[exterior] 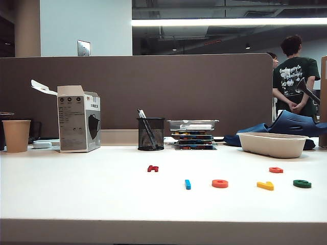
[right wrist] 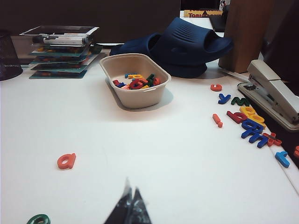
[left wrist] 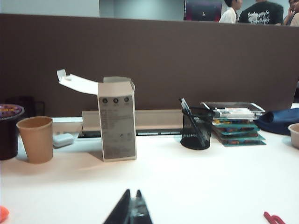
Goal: Select the appropriate letters from the row of letter magnets placed on the table to arrange into the word "love".
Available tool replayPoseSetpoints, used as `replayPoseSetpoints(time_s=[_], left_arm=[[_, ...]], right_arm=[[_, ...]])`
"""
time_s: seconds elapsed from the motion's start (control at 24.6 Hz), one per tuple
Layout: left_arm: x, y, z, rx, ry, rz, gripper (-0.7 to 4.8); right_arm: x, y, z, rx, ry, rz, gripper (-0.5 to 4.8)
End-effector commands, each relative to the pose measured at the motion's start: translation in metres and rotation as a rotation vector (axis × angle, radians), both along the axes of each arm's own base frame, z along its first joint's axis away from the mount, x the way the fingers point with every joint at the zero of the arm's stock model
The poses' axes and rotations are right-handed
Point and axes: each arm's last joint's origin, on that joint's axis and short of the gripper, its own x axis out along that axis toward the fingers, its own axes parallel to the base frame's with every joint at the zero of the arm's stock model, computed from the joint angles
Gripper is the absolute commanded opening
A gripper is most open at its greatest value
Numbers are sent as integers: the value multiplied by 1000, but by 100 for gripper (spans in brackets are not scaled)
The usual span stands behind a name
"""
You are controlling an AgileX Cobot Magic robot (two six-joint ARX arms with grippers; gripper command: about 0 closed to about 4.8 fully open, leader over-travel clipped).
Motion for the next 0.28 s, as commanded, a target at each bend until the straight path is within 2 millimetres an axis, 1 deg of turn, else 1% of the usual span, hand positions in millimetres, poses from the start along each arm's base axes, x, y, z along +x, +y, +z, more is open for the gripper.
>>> replayPoseSetpoints(time_s=[0.04, 0.28], left_arm=[[0, 0, 0, 3, 8, -6, -5], [0, 0, -1, 3, 12, -6, -5]], right_arm=[[0, 0, 0, -6, -20, -1, -5], [0, 0, 0, -6, -20, -1, -5]])
